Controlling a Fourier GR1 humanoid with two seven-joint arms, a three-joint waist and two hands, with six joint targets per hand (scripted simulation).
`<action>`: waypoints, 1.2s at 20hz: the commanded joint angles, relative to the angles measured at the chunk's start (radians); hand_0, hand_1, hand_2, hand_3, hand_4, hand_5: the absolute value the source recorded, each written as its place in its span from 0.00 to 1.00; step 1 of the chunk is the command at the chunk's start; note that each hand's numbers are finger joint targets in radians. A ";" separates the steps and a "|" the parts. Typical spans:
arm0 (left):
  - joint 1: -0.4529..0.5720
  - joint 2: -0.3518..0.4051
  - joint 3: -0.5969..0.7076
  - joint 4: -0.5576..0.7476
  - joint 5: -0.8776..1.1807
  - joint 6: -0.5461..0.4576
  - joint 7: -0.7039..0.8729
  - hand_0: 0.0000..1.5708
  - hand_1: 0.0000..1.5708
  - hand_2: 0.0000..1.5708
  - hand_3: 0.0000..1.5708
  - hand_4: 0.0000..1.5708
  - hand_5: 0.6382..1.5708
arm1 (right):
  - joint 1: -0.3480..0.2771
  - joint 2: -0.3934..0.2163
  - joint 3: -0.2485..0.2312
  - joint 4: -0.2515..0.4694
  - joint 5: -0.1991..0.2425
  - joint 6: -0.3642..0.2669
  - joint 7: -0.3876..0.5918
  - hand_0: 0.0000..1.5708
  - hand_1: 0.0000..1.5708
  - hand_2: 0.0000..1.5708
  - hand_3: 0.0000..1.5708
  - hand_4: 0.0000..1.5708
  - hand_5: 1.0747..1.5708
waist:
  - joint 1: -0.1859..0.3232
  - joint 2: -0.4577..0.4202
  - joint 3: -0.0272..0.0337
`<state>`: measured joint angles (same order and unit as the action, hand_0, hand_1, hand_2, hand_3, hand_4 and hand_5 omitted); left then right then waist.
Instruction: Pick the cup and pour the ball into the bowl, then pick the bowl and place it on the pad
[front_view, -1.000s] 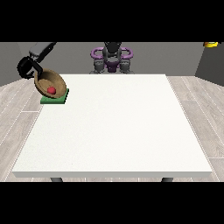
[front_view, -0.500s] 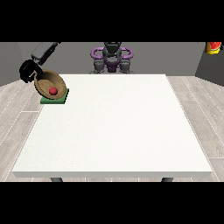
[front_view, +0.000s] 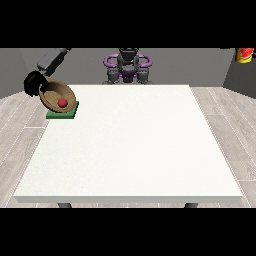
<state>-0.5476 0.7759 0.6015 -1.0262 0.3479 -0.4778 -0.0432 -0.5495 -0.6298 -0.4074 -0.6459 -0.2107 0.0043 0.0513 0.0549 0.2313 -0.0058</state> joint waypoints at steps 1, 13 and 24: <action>-0.044 0.030 0.002 -0.014 0.014 0.035 0.035 0.00 0.00 0.00 0.00 0.76 0.99 | -0.020 -0.016 -0.027 0.061 -0.011 -0.008 -0.013 1.00 1.00 1.00 0.64 0.34 0.99 | -0.009 0.047 0.0069; 0.004 0.095 0.028 0.098 0.012 -0.032 -0.087 0.00 0.00 0.00 0.00 0.76 0.99 | -0.051 0.050 -0.042 0.047 -0.022 -0.123 -0.064 0.93 0.93 0.89 0.48 0.00 0.92 | -0.002 0.059 0.0057; -0.024 0.128 -0.001 0.102 0.045 -0.047 -0.015 0.00 0.00 0.00 0.00 0.77 1.00 | -0.089 0.053 0.071 0.081 0.087 -0.141 -0.061 0.00 0.00 0.00 0.00 0.00 0.73 | 0.032 0.039 0.0059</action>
<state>-0.5624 0.8727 0.6085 -0.9566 0.3848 -0.5090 -0.0986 -0.6457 -0.6226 -0.3909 -0.5623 -0.1625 -0.1304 -0.0172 0.0917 0.3039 -0.0015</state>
